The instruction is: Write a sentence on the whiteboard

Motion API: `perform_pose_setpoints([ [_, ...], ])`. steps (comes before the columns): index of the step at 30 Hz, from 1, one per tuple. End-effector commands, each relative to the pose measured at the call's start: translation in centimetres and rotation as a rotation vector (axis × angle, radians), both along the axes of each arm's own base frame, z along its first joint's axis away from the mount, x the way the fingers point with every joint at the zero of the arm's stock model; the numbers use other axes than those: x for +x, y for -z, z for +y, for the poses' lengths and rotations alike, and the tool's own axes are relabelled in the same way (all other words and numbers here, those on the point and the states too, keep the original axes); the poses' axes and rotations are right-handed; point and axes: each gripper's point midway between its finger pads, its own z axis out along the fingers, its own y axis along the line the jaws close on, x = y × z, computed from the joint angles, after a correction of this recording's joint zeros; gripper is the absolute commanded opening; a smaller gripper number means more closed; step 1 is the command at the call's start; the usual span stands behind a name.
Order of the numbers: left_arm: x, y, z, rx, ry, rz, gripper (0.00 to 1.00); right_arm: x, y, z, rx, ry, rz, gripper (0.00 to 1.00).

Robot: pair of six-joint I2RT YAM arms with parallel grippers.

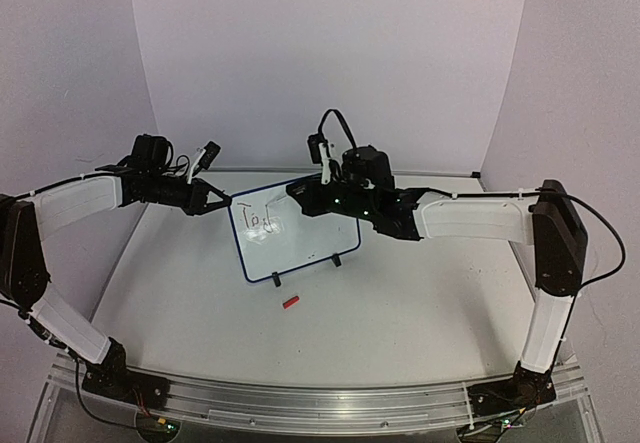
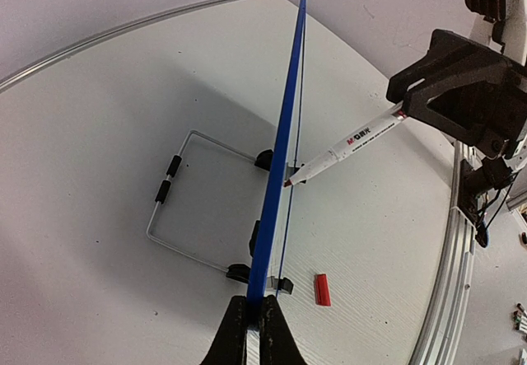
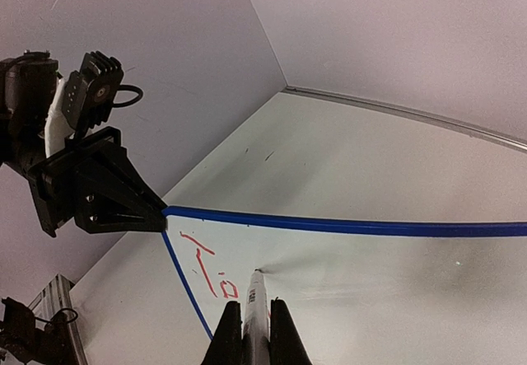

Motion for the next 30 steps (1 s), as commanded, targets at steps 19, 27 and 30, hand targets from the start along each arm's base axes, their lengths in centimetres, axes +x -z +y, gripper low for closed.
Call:
perform_pose_setpoints([
  [19,-0.5,-2.3,-0.4,-0.016,0.026,-0.060,0.00,-0.6,0.5,-1.8,0.007,0.038,0.014,0.00],
  [27,-0.6,-2.3,-0.3,-0.016,0.025,-0.060,0.00,-1.3,-1.8,-3.1,0.007,0.052,-0.031,0.00],
  [30,-0.5,-2.2,-0.3,-0.015,0.024,-0.060,0.00,-1.9,-2.7,-3.1,0.029,0.026,-0.033,0.00],
])
